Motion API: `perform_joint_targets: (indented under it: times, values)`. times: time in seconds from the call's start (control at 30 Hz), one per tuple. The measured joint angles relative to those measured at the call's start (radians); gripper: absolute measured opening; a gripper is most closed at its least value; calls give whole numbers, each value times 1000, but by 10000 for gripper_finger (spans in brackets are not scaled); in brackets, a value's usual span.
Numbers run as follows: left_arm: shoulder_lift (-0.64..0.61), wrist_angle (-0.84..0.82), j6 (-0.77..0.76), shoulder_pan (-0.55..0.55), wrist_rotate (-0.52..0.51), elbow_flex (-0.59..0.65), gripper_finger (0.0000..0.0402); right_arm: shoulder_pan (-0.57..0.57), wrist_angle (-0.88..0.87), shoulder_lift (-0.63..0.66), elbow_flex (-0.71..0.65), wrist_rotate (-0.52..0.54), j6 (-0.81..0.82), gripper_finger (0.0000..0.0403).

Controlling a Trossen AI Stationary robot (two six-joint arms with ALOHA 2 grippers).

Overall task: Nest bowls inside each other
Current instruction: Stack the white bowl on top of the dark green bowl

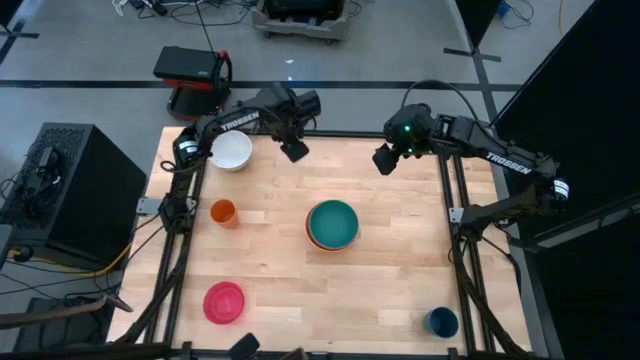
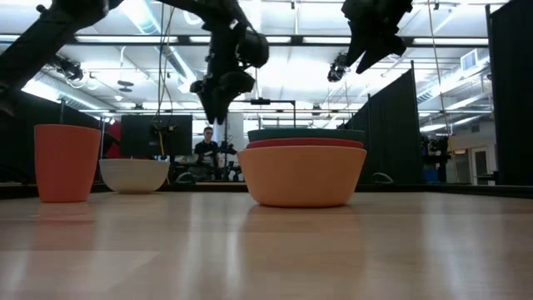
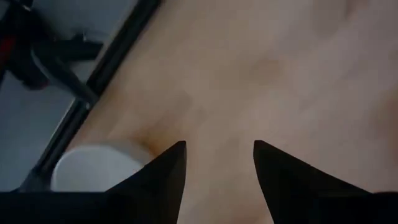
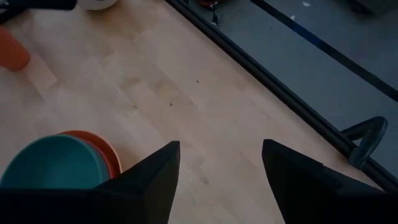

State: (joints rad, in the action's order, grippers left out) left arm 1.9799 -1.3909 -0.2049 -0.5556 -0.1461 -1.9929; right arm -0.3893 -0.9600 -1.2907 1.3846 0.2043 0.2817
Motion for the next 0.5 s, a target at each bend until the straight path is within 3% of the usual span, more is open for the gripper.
perform_joint_targets:
  times: [0.1,0.5]
  values:
    - [-109,196,-61,12,17,109,163,-2,5,0,0,2,0,206]
    - [-364,239,-130,-21,-59,548,159,-42,35,0,0,-7,-18,209]
